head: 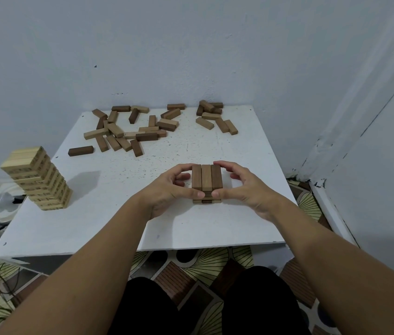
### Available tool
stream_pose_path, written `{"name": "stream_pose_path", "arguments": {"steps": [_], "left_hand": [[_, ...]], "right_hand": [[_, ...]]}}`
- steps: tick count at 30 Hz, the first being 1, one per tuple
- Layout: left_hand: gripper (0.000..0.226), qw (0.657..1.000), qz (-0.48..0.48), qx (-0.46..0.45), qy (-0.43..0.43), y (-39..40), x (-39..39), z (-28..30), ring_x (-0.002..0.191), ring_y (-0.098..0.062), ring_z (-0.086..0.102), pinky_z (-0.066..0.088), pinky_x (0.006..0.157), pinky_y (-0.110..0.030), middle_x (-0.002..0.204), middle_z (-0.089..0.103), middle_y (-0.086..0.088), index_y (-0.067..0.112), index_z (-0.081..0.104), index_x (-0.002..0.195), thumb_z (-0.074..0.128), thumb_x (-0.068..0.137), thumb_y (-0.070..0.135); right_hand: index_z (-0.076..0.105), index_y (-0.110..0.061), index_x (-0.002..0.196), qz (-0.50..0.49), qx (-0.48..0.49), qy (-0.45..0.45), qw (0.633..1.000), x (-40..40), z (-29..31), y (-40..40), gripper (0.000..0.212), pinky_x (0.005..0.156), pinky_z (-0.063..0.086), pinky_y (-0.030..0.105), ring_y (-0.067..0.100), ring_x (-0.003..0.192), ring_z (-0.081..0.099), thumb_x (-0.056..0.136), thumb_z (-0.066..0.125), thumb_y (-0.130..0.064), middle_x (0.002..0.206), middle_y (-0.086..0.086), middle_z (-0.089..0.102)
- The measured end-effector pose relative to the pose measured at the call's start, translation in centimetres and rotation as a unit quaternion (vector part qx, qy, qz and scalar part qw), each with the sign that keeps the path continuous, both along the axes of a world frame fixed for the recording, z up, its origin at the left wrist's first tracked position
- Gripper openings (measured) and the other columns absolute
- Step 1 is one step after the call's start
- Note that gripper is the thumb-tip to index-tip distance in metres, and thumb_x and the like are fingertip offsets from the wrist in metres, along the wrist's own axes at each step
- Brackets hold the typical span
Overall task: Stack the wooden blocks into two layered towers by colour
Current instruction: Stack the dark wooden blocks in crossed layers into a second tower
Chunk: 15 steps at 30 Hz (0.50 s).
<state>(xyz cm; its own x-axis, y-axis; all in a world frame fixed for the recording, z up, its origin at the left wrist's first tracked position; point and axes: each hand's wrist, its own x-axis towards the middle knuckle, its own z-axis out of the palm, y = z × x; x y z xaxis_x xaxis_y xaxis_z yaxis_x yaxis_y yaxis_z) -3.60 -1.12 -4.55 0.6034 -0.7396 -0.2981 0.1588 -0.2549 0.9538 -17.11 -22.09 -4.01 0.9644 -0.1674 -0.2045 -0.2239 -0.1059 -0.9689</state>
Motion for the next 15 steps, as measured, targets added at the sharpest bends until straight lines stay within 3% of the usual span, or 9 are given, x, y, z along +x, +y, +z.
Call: {"name": "stream_pose_path", "arguments": {"steps": [9, 13, 15], "left_hand": [[0.087, 1.0, -0.005, -0.001, 0.002, -0.05, -0.07, 0.11, 0.134, -0.032, 0.047, 0.039, 0.118, -0.054, 0.146, 0.053, -0.007, 0.043, 0.066, 0.131, 0.101, 0.052, 0.028], [0.088, 1.0, -0.004, 0.002, 0.003, -0.11, -0.08, 0.18, 0.134, -0.032, 0.047, 0.039, 0.117, -0.055, 0.146, 0.053, -0.006, 0.044, 0.066, 0.131, 0.101, 0.051, 0.03], [0.089, 1.0, -0.005, 0.003, 0.002, -0.12, -0.1, 0.18, 0.135, -0.032, 0.046, 0.038, 0.117, -0.056, 0.146, 0.053, -0.006, 0.045, 0.065, 0.131, 0.102, 0.051, 0.031]], "right_hand": [[0.056, -0.058, 0.133, 0.004, -0.002, 0.0, 1.0, 0.14, -0.27, -0.13, 0.077, 0.113, 0.041, 0.048, 0.017, 0.141, 0.032, 0.07, 0.096, -0.037, 0.15, -0.004, 0.039], [0.056, -0.058, 0.133, -0.001, -0.001, -0.001, 1.0, 0.1, -0.14, -0.05, 0.076, 0.099, 0.046, 0.035, 0.016, 0.139, 0.033, 0.071, 0.095, -0.036, 0.149, -0.006, 0.039], [0.057, -0.058, 0.133, -0.001, -0.002, 0.0, 1.0, 0.12, -0.12, -0.01, 0.076, 0.101, 0.047, 0.036, 0.016, 0.139, 0.033, 0.071, 0.095, -0.036, 0.149, -0.005, 0.039]]}}
